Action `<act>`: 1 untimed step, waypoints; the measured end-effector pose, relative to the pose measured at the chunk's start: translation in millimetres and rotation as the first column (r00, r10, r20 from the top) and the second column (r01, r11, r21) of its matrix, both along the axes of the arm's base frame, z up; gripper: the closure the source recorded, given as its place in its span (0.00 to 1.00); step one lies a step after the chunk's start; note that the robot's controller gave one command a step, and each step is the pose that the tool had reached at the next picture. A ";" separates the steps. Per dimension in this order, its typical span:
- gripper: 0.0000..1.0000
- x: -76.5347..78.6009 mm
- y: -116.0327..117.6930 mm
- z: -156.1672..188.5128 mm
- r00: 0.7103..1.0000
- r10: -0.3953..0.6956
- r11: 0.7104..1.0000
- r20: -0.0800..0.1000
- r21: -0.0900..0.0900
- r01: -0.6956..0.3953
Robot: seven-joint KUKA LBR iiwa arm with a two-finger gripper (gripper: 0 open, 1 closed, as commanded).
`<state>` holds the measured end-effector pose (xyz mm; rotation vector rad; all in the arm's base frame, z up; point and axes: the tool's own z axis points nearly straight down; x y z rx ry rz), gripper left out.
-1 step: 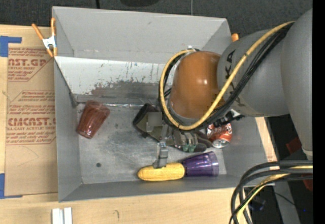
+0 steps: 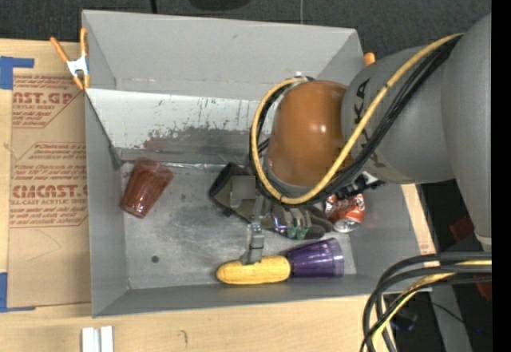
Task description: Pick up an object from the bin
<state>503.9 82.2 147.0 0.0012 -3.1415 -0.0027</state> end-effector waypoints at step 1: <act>0.00 1.1 -26.6 -23.0 0.997 0.082 0.997 0.005 0.000 -0.082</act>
Offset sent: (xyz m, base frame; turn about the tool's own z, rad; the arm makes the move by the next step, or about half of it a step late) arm -0.0077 -0.0770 -0.0761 -0.2466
